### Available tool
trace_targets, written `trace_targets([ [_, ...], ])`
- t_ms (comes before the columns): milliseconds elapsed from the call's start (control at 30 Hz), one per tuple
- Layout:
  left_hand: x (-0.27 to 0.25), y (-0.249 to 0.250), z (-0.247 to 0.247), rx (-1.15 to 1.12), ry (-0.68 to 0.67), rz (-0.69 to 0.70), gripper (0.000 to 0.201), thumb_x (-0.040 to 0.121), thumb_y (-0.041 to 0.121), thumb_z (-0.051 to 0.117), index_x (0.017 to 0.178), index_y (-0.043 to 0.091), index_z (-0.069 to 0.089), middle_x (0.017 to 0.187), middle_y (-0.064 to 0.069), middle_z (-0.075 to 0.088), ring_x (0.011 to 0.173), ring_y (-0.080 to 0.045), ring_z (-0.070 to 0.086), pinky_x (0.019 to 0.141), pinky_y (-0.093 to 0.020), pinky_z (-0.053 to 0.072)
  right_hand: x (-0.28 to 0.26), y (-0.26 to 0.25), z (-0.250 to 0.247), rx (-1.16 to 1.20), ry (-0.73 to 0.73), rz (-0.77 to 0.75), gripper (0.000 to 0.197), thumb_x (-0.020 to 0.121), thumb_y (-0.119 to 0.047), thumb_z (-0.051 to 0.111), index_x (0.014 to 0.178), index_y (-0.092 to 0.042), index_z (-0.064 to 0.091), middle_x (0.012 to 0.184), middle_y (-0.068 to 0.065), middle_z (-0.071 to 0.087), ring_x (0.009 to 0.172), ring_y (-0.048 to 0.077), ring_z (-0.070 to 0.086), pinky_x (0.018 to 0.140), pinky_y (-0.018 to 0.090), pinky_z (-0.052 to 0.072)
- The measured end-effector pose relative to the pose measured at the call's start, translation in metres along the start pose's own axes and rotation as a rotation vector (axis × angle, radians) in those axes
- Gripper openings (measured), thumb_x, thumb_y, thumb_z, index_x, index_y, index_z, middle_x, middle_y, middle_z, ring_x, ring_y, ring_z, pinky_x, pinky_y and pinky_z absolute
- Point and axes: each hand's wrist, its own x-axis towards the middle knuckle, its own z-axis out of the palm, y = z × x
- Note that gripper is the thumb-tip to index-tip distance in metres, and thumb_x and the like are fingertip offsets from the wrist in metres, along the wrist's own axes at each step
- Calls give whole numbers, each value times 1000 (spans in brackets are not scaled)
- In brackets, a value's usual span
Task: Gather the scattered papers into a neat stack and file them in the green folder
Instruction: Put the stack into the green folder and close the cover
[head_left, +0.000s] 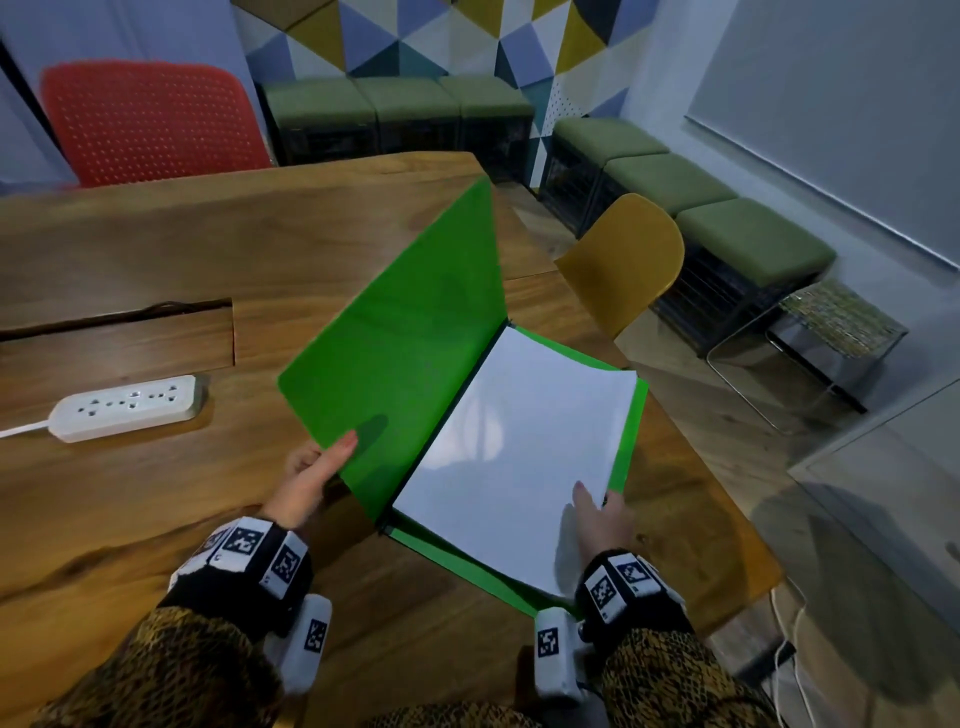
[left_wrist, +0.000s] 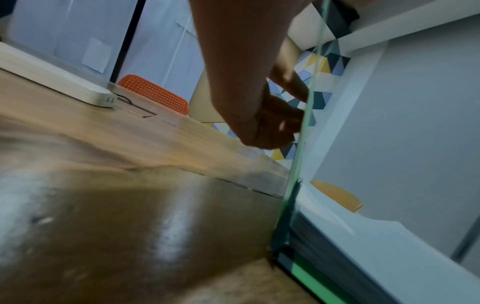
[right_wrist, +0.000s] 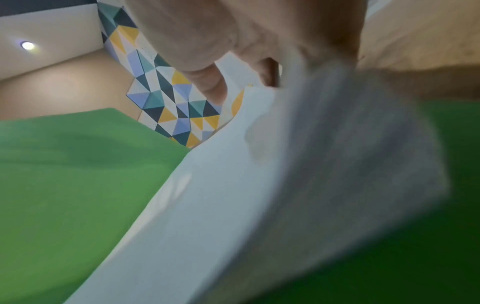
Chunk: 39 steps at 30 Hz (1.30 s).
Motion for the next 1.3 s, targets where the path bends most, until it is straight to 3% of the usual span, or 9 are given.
trace_targets([
  [67,3,-9,-3,-72,-108,-11,97,9,82,68,88,26,63,78,16,74,90,-9,63,83,-25,50,3,3,-8,-69,31,0,50,91,-41,45,120,0,54,120,25,55,112,41,50,99,47,41],
  [133,3,-13,1,-155,-275,-37,125,4,84,64,113,24,61,108,5,69,105,-16,60,92,-36,45,8,10,-16,-28,29,-17,50,94,-41,37,115,-1,57,115,25,57,107,40,52,95,44,42],
  [267,1,-11,17,125,-469,-3,92,25,86,64,109,48,58,101,13,73,108,-17,58,87,-29,47,11,15,-30,202,-48,43,49,96,-40,31,100,0,60,115,23,60,100,34,54,90,38,39],
  [400,1,-19,31,524,-430,93,60,62,65,68,117,45,57,132,2,57,121,-14,52,108,-36,38,4,22,-39,382,-140,133,64,89,-63,24,100,-12,62,110,17,56,88,29,59,78,40,47],
  [467,8,-29,32,715,-407,64,59,82,40,62,136,24,43,139,-1,47,128,-19,45,110,-42,35,-1,26,-40,375,-178,115,68,90,-61,24,119,-9,56,118,14,55,102,31,57,91,45,46],
  [600,13,-38,36,959,-366,21,67,86,41,56,144,18,32,148,-6,40,132,-23,42,108,-40,37,-13,26,-39,117,-218,-38,56,93,-50,32,121,-6,55,131,17,55,119,34,50,106,51,37],
  [867,5,-37,18,872,-137,-111,54,89,26,58,138,13,40,143,-9,47,127,-27,48,104,-37,41,-26,-3,-26,-240,-371,-196,55,96,-36,40,142,-6,29,152,13,30,138,29,30,111,38,27],
  [1033,-8,-41,-16,771,23,-187,46,87,20,60,130,11,50,131,-13,57,118,-29,55,96,-33,43,-30,-37,9,-378,-480,-308,32,94,-38,43,115,-15,40,134,10,40,115,19,41,94,35,34],
  [1300,-25,-50,-53,592,250,-206,42,85,16,63,123,1,56,125,-17,61,116,-29,57,93,-32,43,-45,-88,53,-569,-572,-402,60,96,-36,40,145,-6,21,154,12,23,138,30,31,111,37,28],
])
